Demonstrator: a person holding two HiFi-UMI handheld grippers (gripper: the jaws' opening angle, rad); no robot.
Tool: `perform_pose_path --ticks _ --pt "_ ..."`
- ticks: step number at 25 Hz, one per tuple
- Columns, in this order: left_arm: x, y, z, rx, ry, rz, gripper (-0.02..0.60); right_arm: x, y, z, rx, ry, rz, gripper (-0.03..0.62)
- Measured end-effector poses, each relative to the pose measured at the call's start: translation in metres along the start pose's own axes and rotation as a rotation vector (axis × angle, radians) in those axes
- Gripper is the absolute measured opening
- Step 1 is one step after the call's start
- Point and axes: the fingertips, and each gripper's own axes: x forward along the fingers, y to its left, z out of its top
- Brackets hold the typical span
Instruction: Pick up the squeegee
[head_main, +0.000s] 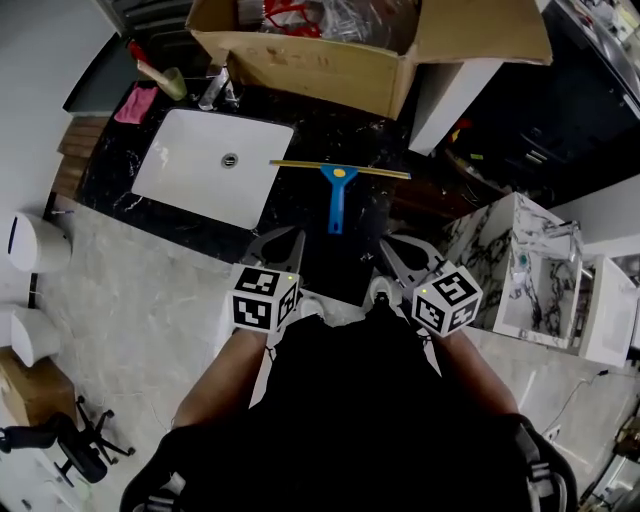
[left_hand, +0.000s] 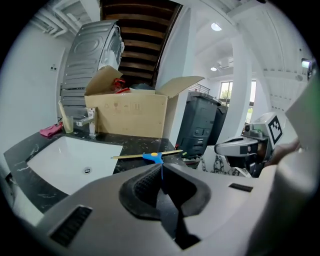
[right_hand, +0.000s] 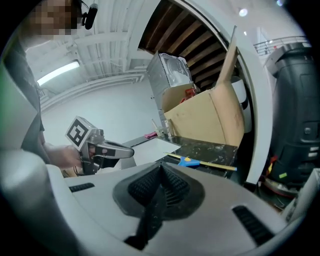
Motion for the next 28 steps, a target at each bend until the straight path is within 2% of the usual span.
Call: perform_pose_path --ticks 8,13,14,16,20,23,28 --pt "0.034 -0.007 0.016 -0.04 -0.023 0.127 0.018 -0.002 -0.035 0.015 -0.041 0.016 0.111 0.009" --pt "0.061 -0.01 0.014 -0.036 0.019 0.204 0.021 -0.011 -0.059 0.024 -0.021 -0.007 0.158 0.009" --pt "0.068 -0.01 0.012 -0.038 0.033 0.216 0.035 -0.012 -0.064 0.024 -0.014 -0.013 0.165 0.009" --pt "0.081 -0.01 0.006 -0.051 0.062 0.234 0.148 -0.016 -0.071 0.022 -0.003 -0.016 0.177 0.009" --pt "0.108 -0.008 0.0 -0.061 0.093 0.268 0.149 -0.023 -0.083 0.019 0.008 -0.011 0.196 0.009" --pt "0.133 -0.004 -0.011 -0.048 0.154 0.28 0.15 -0.027 -0.091 0.017 0.015 -0.01 0.202 0.009" --pt "0.16 0.007 -0.031 -0.044 0.254 0.294 0.198 -0.03 -0.1 0.017 0.004 -0.002 0.203 0.009"
